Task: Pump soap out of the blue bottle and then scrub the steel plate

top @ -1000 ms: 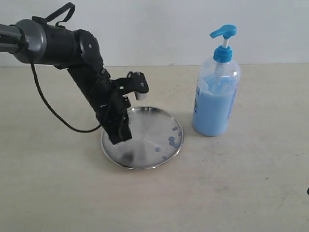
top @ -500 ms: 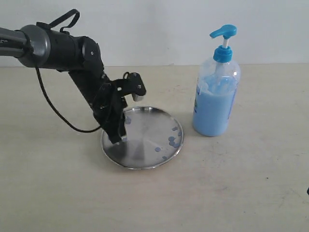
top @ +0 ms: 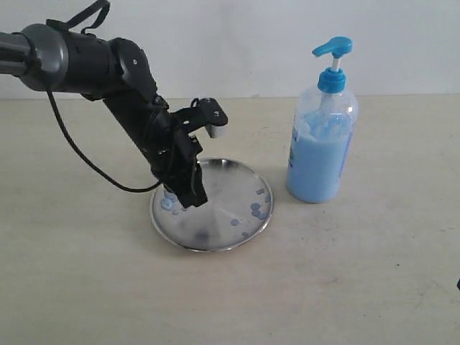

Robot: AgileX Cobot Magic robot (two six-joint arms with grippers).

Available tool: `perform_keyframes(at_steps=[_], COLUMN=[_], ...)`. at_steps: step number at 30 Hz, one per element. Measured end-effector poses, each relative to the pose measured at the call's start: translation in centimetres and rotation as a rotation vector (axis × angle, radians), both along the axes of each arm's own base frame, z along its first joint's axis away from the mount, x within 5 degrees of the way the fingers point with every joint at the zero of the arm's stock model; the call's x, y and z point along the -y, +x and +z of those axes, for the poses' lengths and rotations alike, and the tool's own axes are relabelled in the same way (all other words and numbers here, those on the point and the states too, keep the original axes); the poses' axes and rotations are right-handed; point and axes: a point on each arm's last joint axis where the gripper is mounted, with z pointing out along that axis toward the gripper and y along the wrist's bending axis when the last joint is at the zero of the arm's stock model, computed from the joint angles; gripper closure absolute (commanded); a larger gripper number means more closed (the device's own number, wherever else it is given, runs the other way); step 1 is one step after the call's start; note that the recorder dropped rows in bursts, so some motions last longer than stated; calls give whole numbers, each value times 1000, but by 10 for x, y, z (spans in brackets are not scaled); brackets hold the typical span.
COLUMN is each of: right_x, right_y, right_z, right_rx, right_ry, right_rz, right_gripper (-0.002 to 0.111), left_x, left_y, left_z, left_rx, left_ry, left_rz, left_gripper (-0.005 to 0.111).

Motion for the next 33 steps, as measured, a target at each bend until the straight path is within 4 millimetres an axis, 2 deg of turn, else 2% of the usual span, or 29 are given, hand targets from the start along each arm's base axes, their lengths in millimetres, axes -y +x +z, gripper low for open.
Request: perform_keyframes(at_steps=[3, 4, 5, 6, 7, 8, 10, 12, 14, 15, 16, 18, 20, 22, 24, 26, 33], right_x=[0, 0, 0, 0, 0, 0, 0, 0, 0, 0, 0, 0, 0, 0, 0, 0, 0], right_y=[0, 0, 0, 0, 0, 0, 0, 0, 0, 0, 0, 0, 0, 0, 0, 0, 0], right_z=[0, 0, 0, 0, 0, 0, 0, 0, 0, 0, 0, 0, 0, 0, 0, 0, 0], right_rx=[0, 0, 0, 0, 0, 0, 0, -1, -1, -1, -1, -1, -1, -1, -1, -1, -1], right_ry=[0, 0, 0, 0, 0, 0, 0, 3, 3, 3, 3, 3, 3, 3, 3, 3, 3], right_rz=[0, 0, 0, 0, 0, 0, 0, 0, 0, 0, 0, 0, 0, 0, 0, 0, 0], right_gripper=[108, 108, 108, 108, 108, 108, 108, 108, 108, 108, 108, 108, 108, 108, 108, 108, 108], left_x=[-13, -19, -20, -26, -30, -40, -53, -67, -91, -97, -106, -117, -131, -144, -157, -167, -189], left_y=[13, 18, 17, 12, 9, -3, -18, -39, -87, -100, -125, -158, -204, -240, -262, -276, -316], left_z=[26, 54, 66, 90, 98, 109, 115, 107, 98, 98, 106, 121, 154, 176, 184, 183, 148], left_rx=[119, 234, 278, 392, 437, 542, 645, 688, 707, 706, 713, 718, 781, 858, 940, 989, 912], left_ry=[-34, -104, -133, -192, -211, -254, -289, -288, -269, -270, -287, -324, -418, -495, -519, -514, -384], left_rz=[125, 197, 220, 273, 295, 367, 443, 496, 522, 521, 509, 478, 430, 412, 427, 446, 492], left_gripper=[102, 102, 102, 102, 102, 102, 102, 102, 102, 102, 102, 102, 102, 102, 102, 102, 102])
